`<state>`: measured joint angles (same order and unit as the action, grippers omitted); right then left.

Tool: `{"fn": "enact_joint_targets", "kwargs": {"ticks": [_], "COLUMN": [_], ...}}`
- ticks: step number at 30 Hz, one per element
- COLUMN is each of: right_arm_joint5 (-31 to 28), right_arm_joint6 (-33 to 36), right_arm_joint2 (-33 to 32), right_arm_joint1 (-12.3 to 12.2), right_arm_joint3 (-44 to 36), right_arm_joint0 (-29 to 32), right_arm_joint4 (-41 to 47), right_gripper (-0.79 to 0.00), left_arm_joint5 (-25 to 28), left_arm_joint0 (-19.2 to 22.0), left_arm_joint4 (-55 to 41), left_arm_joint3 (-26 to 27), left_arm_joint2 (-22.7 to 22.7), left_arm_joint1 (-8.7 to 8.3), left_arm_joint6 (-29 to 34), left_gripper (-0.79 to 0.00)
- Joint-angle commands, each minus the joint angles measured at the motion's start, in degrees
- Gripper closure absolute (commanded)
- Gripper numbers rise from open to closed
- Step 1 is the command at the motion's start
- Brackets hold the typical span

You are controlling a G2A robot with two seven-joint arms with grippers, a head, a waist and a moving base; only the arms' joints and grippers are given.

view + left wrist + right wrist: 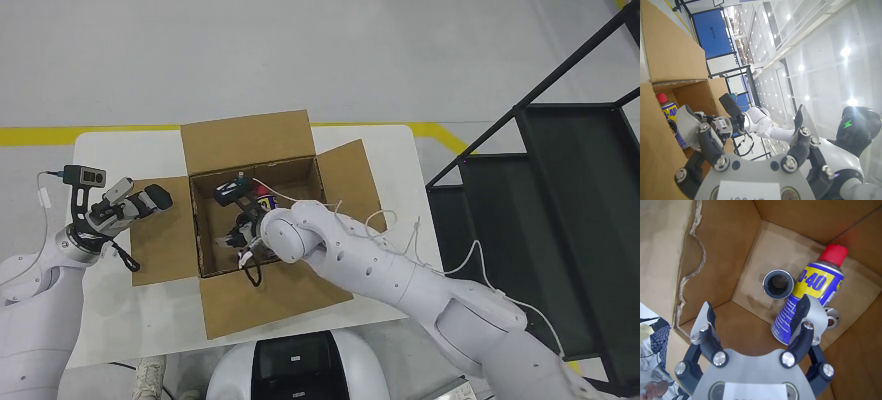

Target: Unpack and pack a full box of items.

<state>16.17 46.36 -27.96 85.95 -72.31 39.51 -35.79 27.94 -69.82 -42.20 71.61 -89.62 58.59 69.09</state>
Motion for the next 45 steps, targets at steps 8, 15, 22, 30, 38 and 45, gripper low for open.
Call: {"fn": "enact_joint_targets", "kwargs": {"ticks": [8,15,22,30,38,45], "right_arm_joint5": [0.95,1.84,1.17,-1.02,-1.85,-2.35], "right_arm_joint6": [-0.30,-0.52,-1.09,-0.90,-0.66,-0.20], "right_arm_joint2": [2.41,2.86,2.57,2.49,2.28,2.49], "right_arm_joint1": [3.99,6.17,7.66,9.43,11.10,12.75], "right_arm_joint3": [7.40,11.29,14.48,17.70,21.97,25.50], "right_arm_joint0": [-3.20,-4.19,-4.53,-5.29,-5.86,-6.53], "right_arm_joint4": [0.89,0.88,0.70,0.76,0.68,0.35], "right_gripper": [-0.785,-0.785,-0.785,-0.785,-0.785,-0.619], "left_arm_joint5": [0.00,0.00,0.00,0.00,0.00,0.00], "left_arm_joint0": [0.00,0.00,0.00,0.00,0.00,0.00], "left_arm_joint4": [0.00,0.00,0.00,0.00,0.00,0.00], "left_arm_joint3": [0.00,0.00,0.00,0.00,0.00,0.00], "left_arm_joint2": [0.00,0.00,0.00,0.00,0.00,0.00], "left_arm_joint1": [0.00,0.00,0.00,0.00,0.00,0.00], "left_arm_joint6": [0.00,0.00,0.00,0.00,0.00,0.00], "left_gripper": [-0.785,-0.785,-0.785,-0.785,-0.785,-0.785]}}
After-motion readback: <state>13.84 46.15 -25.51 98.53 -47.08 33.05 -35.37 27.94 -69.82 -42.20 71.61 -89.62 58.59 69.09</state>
